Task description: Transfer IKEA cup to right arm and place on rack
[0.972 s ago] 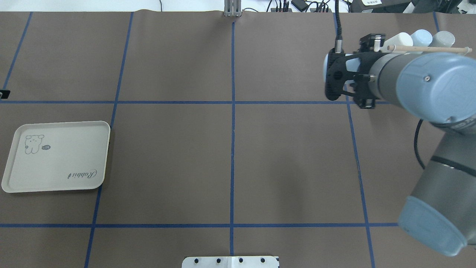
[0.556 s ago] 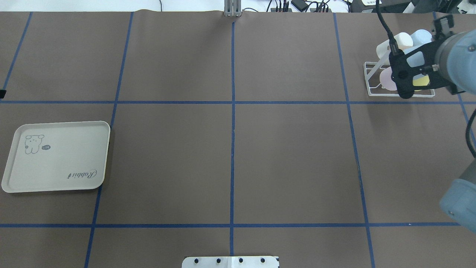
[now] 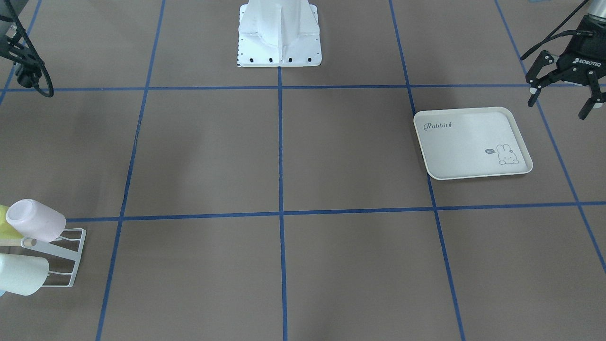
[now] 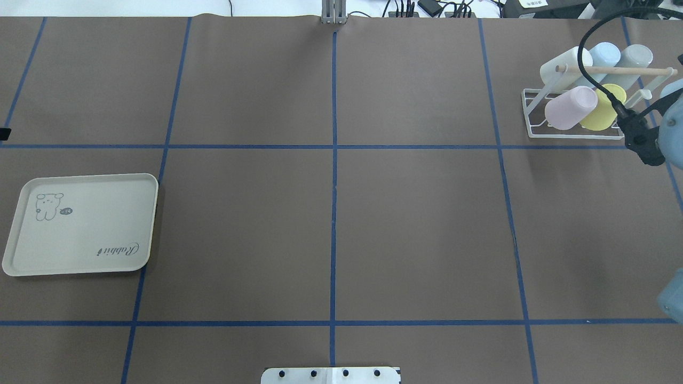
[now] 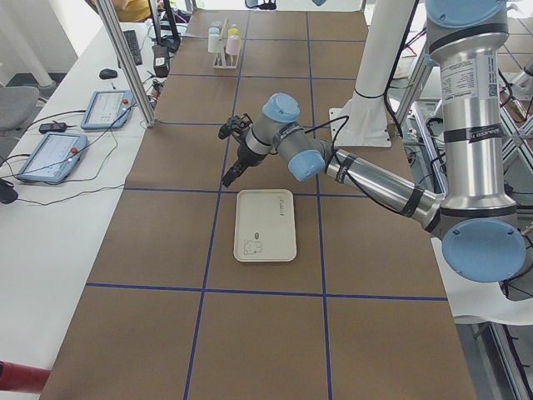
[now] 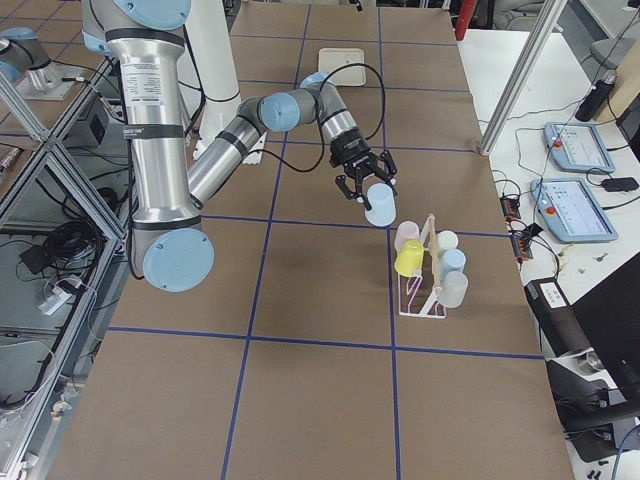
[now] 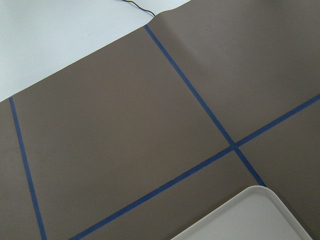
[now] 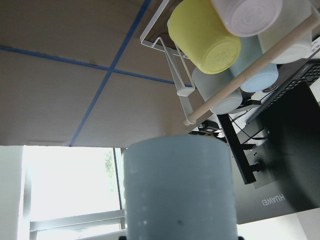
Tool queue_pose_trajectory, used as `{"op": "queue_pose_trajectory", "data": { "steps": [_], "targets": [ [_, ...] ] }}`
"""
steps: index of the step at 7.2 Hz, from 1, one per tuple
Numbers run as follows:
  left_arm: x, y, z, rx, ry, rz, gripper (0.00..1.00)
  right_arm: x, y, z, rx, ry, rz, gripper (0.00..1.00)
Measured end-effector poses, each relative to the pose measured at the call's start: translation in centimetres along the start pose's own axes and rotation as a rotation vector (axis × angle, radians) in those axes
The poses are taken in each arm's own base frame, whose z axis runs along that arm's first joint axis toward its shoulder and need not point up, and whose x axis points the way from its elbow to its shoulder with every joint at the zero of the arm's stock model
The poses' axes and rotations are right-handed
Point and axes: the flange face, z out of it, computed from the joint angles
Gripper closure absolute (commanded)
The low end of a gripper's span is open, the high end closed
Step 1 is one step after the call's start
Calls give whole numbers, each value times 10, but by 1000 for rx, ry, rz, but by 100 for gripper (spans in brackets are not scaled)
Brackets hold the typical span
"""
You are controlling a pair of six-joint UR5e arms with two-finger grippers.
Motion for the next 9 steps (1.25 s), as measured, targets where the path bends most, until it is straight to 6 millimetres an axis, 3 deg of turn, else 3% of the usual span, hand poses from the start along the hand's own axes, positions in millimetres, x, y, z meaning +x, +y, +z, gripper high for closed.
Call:
{"op": "queue_pose_trajectory", "data": {
  "steps": [2, 6, 9],
  "targets": [
    [1, 0, -1, 2, 1, 0, 0, -16, -12, 38, -2, 77, 0, 100],
    [3, -2, -6, 10, 3, -36, 0, -25, -51, 118, 35, 309, -38, 100],
    [4, -2, -7, 13, 5, -39, 0, -31, -48, 147, 26, 357, -66, 100]
  ]
}}
